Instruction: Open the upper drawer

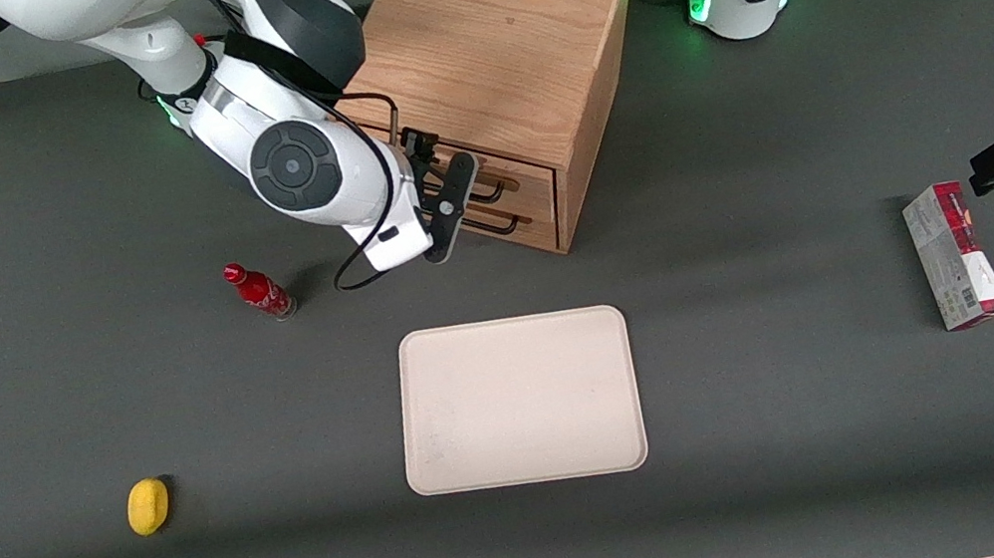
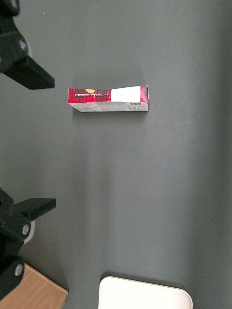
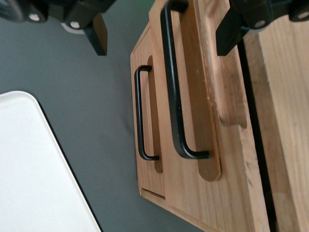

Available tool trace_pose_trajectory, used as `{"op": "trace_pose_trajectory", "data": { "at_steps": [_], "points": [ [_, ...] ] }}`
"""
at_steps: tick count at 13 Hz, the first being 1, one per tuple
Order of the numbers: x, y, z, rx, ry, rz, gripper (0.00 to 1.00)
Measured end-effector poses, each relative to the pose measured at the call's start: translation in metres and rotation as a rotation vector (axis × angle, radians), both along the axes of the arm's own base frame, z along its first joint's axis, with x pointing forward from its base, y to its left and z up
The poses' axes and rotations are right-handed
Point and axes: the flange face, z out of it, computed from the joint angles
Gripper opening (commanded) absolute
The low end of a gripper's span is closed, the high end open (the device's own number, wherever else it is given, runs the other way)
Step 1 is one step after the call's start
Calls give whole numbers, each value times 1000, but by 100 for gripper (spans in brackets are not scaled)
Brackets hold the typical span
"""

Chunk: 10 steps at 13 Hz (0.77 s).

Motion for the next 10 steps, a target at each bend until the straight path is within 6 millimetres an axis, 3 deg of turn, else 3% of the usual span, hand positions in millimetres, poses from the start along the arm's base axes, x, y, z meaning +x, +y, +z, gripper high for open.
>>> {"op": "trace_pose_trajectory", "data": {
  "at_steps": [10],
  "points": [
    [-3, 4, -26, 7, -14, 14, 100]
  ]
}}
